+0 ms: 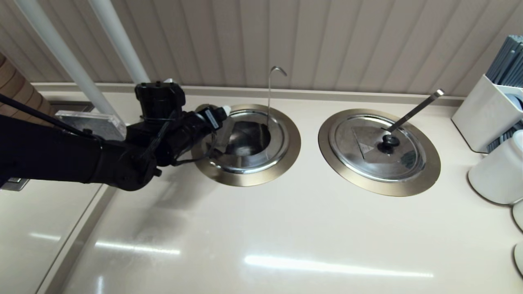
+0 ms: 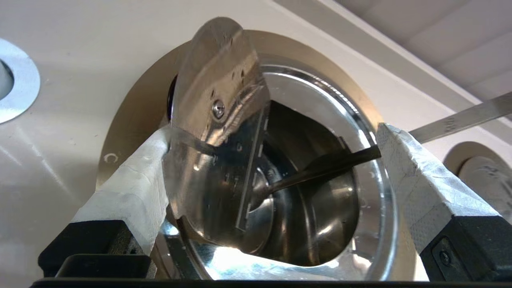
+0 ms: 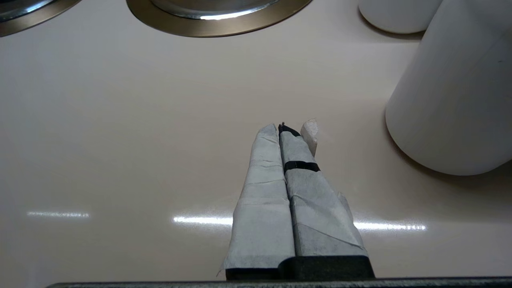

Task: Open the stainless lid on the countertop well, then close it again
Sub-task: Close the lid

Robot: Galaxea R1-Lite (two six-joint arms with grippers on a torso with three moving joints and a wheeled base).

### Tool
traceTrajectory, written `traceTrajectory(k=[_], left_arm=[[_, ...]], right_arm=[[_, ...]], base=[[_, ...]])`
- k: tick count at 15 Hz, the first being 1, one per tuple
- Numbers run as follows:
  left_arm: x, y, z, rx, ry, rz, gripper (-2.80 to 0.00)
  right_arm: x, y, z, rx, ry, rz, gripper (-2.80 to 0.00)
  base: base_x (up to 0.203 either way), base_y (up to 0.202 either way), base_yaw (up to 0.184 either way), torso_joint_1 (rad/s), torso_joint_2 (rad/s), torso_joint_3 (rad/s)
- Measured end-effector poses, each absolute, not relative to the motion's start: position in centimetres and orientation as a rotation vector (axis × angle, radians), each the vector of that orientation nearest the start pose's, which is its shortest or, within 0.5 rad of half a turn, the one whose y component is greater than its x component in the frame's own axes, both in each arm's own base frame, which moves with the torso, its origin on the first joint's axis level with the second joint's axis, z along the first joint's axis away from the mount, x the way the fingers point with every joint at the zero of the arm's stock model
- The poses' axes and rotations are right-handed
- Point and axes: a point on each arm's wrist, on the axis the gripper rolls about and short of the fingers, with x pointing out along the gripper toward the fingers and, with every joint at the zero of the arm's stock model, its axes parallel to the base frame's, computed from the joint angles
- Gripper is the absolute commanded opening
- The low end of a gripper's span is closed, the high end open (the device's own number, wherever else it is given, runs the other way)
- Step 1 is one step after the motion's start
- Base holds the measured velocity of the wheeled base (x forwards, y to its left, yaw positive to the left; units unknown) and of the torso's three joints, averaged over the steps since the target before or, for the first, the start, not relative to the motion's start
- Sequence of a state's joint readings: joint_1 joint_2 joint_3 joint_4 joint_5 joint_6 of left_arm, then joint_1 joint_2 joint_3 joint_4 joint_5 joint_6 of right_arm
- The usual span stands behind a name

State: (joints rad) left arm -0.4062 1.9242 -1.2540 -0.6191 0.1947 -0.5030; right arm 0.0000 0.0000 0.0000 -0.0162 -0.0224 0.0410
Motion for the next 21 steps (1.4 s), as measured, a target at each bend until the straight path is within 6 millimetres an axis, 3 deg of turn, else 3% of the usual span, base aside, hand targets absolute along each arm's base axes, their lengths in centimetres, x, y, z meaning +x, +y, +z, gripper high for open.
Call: traceTrajectory(k=[4,8,12,21], left_arm=[[34.5,-16.2,23.8,-0.494,0.086,-0.240,0.00],[31.9,-19.3,24.8,-0.495,0.089,-0.343,0.00],[30.6,-21.4,24.8,-0.493,0.104,-0.407,0.00],[30.5,-21.6,24.7,-0.494,0.106,-0.413,0.00]], right_arm=[[-2.3,-0.1,7.7,0.041,-0.017,-0.023,-2.80],[-2.3,-0.1,7.7,0.041,-0.017,-0.023,-2.80],[-2.3,-0.1,7.7,0.041,-0.017,-0.023,-2.80],[-2.3,-0.1,7.7,0.041,-0.017,-0.023,-2.80]], base=[[0.000,0.000,0.000,0.000,0.00,0.000],[0.000,0.000,0.000,0.000,0.00,0.000],[0.000,0.000,0.000,0.000,0.00,0.000],[0.000,0.000,0.000,0.000,0.00,0.000]])
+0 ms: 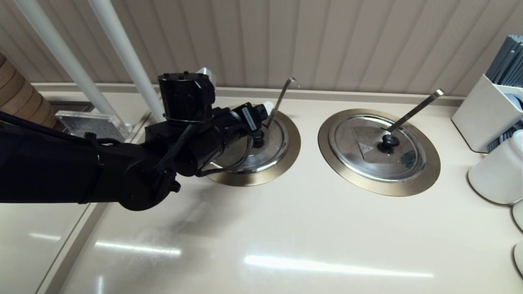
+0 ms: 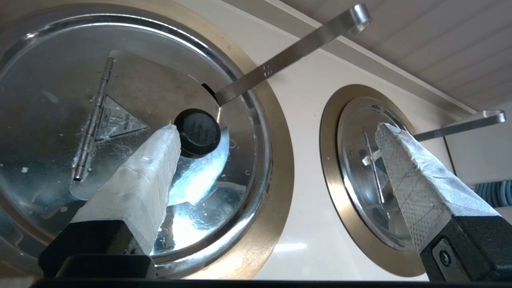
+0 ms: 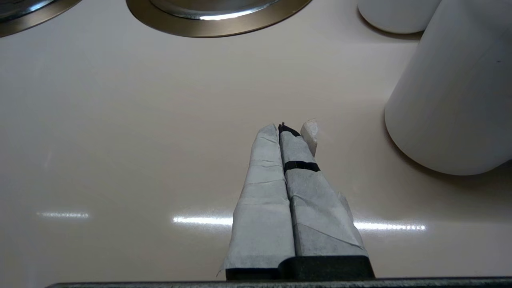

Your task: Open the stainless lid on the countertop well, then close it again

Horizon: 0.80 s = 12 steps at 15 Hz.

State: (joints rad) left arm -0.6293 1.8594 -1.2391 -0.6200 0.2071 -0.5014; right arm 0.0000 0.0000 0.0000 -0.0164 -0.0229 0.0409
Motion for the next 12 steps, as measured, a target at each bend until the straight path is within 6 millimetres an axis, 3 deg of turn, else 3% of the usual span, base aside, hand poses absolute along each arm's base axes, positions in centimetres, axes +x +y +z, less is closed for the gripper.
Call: traceTrajectory(k=[6,11,12], left_arm=[[30.0,-21.0,24.9,-0.470,0.106,-0.405,0.00],[26.5,-18.4,26.8,-0.375,0.102,-0.407,0.00],[25.3,-17.6,27.2,-0.353,0.117,-0.404,-2.80]], right_arm=[[-2.3,-0.1,7.7,0.041,-0.017,-0.022,-2.80],[-2.3,-0.1,7.7,0.042,-0.017,-0.023,-2.80],[-2.3,-0.1,7.7,0.041,-0.017,-0.023,-2.80]], base=[[0.000,0.000,0.000,0.000,0.00,0.000],[0.000,0.000,0.000,0.000,0.00,0.000],[0.000,0.000,0.000,0.000,0.00,0.000]])
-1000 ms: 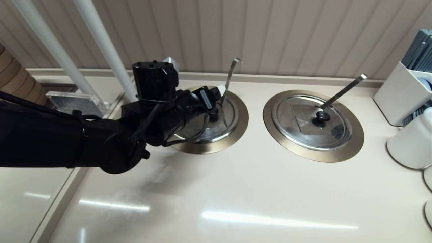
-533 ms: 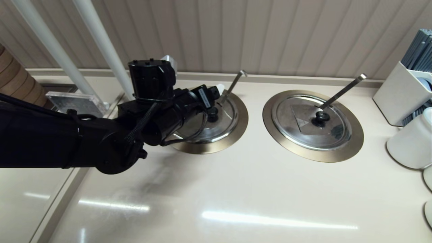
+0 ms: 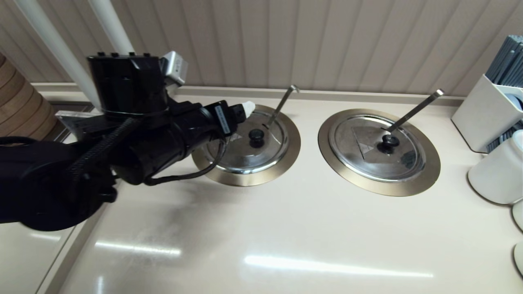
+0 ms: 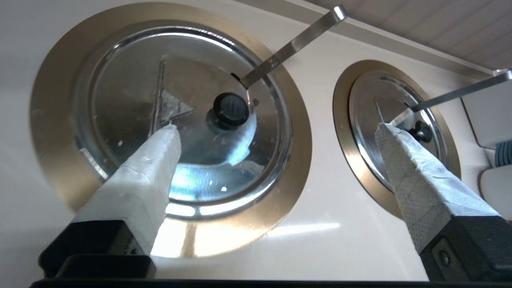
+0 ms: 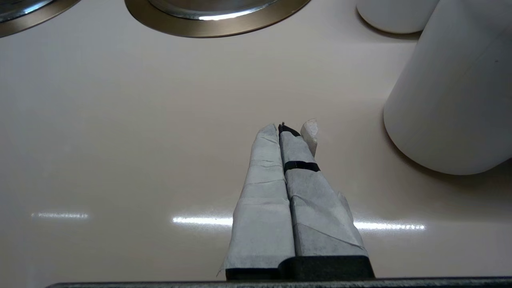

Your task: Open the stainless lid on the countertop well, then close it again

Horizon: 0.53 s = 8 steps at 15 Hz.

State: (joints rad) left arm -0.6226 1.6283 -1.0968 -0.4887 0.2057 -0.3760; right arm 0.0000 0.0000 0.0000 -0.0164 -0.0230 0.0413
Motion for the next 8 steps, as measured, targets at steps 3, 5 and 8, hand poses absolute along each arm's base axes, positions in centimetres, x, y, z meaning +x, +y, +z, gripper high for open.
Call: traceTrajectory(k=[3,5,8], left_arm=[[20.7,-14.3,28.0,-0.293,0.192,-0.390,-2.80],[17.5,-11.8,27.6,-0.203,0.268,-0.359,-2.80],[12.4,-6.7,26.2,0.010,0.340,-0.184,-2.80]], right_arm=[[-2.3,-0.1,7.7,0.041,-0.017,-0.022,-2.80],[-2.3,-0.1,7.7,0.041,-0.017,-0.023,-2.80],[-2.3,-0.1,7.7,0.041,-0.017,-0.023,-2.80]], base=[[0.000,0.000,0.000,0.000,0.00,0.000],[0.000,0.000,0.000,0.000,0.00,0.000],[0.000,0.000,0.000,0.000,0.00,0.000]])
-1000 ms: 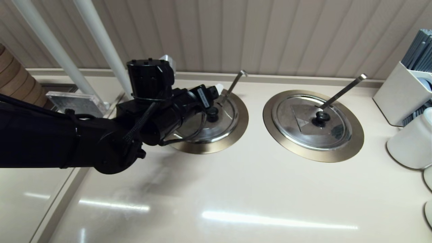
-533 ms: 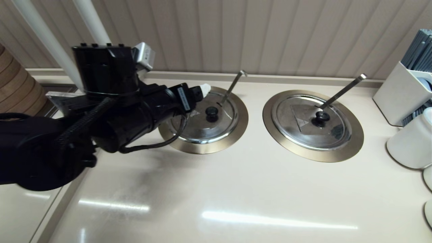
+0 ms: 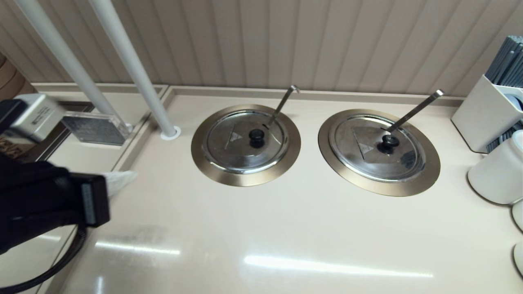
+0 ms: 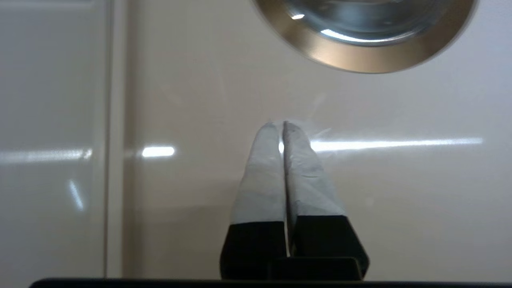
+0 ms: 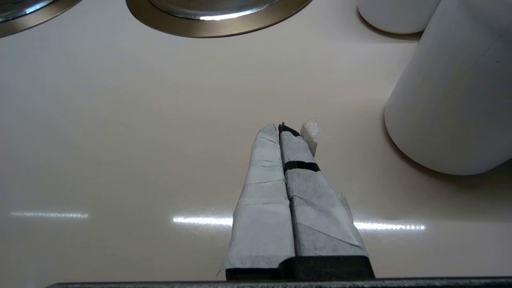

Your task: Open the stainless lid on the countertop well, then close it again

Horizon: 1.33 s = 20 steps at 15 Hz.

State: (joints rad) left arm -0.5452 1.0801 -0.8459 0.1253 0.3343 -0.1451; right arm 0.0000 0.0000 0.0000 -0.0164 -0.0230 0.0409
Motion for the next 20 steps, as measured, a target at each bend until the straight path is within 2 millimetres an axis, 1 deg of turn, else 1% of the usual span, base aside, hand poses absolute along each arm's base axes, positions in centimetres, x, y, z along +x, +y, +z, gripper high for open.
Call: traceTrajectory(k=[2,3,4,5,6,7,8,9,11,12,13,16,17,18,19,20], left_arm=[[9.0,-3.2,25.8,0.116,0.352,-0.004,-2.80],[7.3,-1.6,25.8,0.139,0.357,0.101,-2.80],[5.3,-0.4,26.0,0.139,0.343,0.197,-2.80],[3.4,0.3,26.0,0.133,0.319,0.263,-2.80],[1.3,0.8,25.9,0.130,0.279,0.317,-2.80],[-0.8,1.2,25.4,0.140,0.231,0.353,-2.80],[-2.6,1.3,24.5,0.162,0.198,0.378,-2.80],[-3.9,1.3,22.8,0.192,0.188,0.399,-2.80],[-5.7,1.1,19.7,0.216,0.137,0.378,-2.80],[-6.2,1.0,18.0,0.211,0.100,0.336,-2.80],[-6.1,0.8,16.1,0.195,0.071,0.294,-2.80],[-3.7,0.4,10.9,0.205,0.034,0.157,-2.80],[-3.1,0.3,9.6,0.219,0.015,0.102,-2.80],[-2.7,0.2,8.9,0.214,-0.013,0.056,-2.80],[-2.5,0.0,8.6,0.201,-0.042,0.004,-2.80],[-2.4,-0.1,8.1,0.185,-0.028,-0.041,-2.80]], right_arm=[[-2.3,-0.1,7.7,0.041,-0.017,-0.023,-2.80],[-2.3,-0.1,7.7,0.041,-0.017,-0.023,-2.80],[-2.3,-0.1,7.7,0.041,-0.017,-0.023,-2.80],[-2.3,-0.1,7.7,0.041,-0.017,-0.022,-2.80],[-2.3,-0.1,7.7,0.041,-0.017,-0.022,-2.80],[-2.3,-0.1,7.7,0.041,-0.017,-0.023,-2.80],[-2.3,-0.1,7.7,0.041,-0.017,-0.022,-2.80],[-2.3,0.0,7.7,0.041,-0.017,-0.022,-2.80],[-2.3,-0.1,7.7,0.041,-0.017,-0.023,-2.80],[-2.3,0.0,7.7,0.040,-0.017,-0.022,-2.80],[-2.3,-0.1,7.7,0.040,-0.017,-0.022,-2.80],[-2.3,0.0,7.7,0.040,-0.017,-0.022,-2.80],[-2.3,-0.1,7.7,0.040,-0.017,-0.022,-2.80],[-2.3,0.0,7.7,0.040,-0.017,-0.022,-2.80],[-2.3,-0.1,7.7,0.040,-0.017,-0.022,-2.80],[-2.3,0.0,7.7,0.035,-0.017,-0.022,-2.80]], base=[[0.000,0.000,0.000,0.000,0.00,0.000],[0.000,0.000,0.000,0.000,0.00,0.000],[0.000,0.000,0.000,0.000,0.00,0.000],[0.000,0.000,0.000,0.000,0.00,0.000],[0.000,0.000,0.000,0.000,0.00,0.000],[0.000,0.000,0.000,0.000,0.00,0.000],[0.000,0.000,0.000,0.000,0.00,0.000],[0.000,0.000,0.000,0.000,0.00,0.000],[0.000,0.000,0.000,0.000,0.00,0.000],[0.000,0.000,0.000,0.000,0.00,0.000],[0.000,0.000,0.000,0.000,0.00,0.000],[0.000,0.000,0.000,0.000,0.00,0.000],[0.000,0.000,0.000,0.000,0.00,0.000],[0.000,0.000,0.000,0.000,0.00,0.000],[0.000,0.000,0.000,0.000,0.00,0.000],[0.000,0.000,0.000,0.000,0.00,0.000]])
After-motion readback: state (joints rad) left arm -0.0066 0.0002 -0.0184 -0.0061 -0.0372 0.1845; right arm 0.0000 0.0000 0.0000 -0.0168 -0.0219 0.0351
